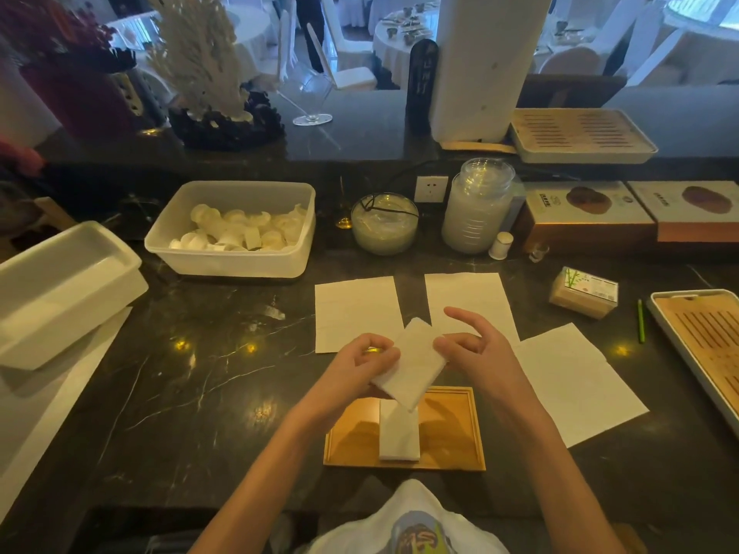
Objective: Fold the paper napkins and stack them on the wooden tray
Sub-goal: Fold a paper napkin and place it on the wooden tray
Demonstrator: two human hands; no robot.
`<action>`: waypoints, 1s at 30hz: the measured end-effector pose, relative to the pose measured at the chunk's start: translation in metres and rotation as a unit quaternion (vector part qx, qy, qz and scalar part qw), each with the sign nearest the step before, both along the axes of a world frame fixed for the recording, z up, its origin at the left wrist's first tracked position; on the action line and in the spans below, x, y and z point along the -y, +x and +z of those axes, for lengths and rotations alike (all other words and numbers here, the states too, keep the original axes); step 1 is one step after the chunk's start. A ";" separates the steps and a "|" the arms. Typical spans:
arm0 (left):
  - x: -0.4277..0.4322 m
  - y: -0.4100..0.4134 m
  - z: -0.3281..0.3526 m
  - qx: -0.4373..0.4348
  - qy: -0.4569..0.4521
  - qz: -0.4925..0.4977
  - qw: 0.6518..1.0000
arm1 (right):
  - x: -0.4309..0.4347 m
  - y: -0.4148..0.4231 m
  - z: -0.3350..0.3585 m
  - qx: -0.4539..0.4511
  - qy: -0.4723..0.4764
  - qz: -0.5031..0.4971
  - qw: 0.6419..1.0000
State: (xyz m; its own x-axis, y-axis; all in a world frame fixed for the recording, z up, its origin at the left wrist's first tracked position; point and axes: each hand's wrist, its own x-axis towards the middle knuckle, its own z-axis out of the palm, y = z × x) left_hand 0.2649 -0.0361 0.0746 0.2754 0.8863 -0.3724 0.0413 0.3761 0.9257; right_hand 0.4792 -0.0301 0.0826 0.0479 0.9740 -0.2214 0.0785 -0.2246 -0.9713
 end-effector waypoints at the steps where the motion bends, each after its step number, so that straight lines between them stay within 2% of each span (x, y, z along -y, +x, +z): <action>1: 0.000 0.000 -0.003 -0.009 0.010 0.007 1.000 | 0.001 0.000 0.000 0.011 0.000 0.011 1.000; 4: 0.003 0.002 -0.015 -0.036 0.029 0.035 0.998 | 0.003 -0.005 -0.004 -0.002 -0.023 0.019 1.000; 8: 0.015 0.006 -0.038 -0.046 -0.002 0.109 0.993 | 0.016 -0.009 -0.025 -0.017 -0.114 0.050 0.992; 12: 0.033 0.003 -0.057 -0.059 -0.058 0.082 0.993 | 0.032 -0.012 -0.055 0.001 -0.160 0.059 0.985; 15: 0.038 0.002 -0.067 -0.055 -0.097 0.077 0.991 | 0.037 -0.011 -0.075 0.018 -0.161 0.037 0.986; 19: 0.044 0.003 -0.088 -0.136 -0.122 0.045 0.982 | 0.051 -0.016 -0.116 0.066 -0.177 0.039 0.981; 22: 0.050 0.008 -0.106 -0.162 -0.142 0.043 0.976 | 0.059 -0.018 -0.143 0.082 -0.185 0.023 0.979; 30: 0.045 0.020 -0.134 -0.195 -0.138 0.080 0.968 | 0.049 -0.026 -0.163 0.148 -0.152 -0.003 0.977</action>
State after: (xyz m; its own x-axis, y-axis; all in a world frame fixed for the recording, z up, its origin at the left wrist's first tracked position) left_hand 0.2848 -0.0812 -0.0589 -0.0665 0.7576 -0.6493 0.2875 0.6377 0.7146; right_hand 0.4531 -0.0786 -0.0805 0.1594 0.8645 -0.4767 0.3431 -0.5013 -0.7944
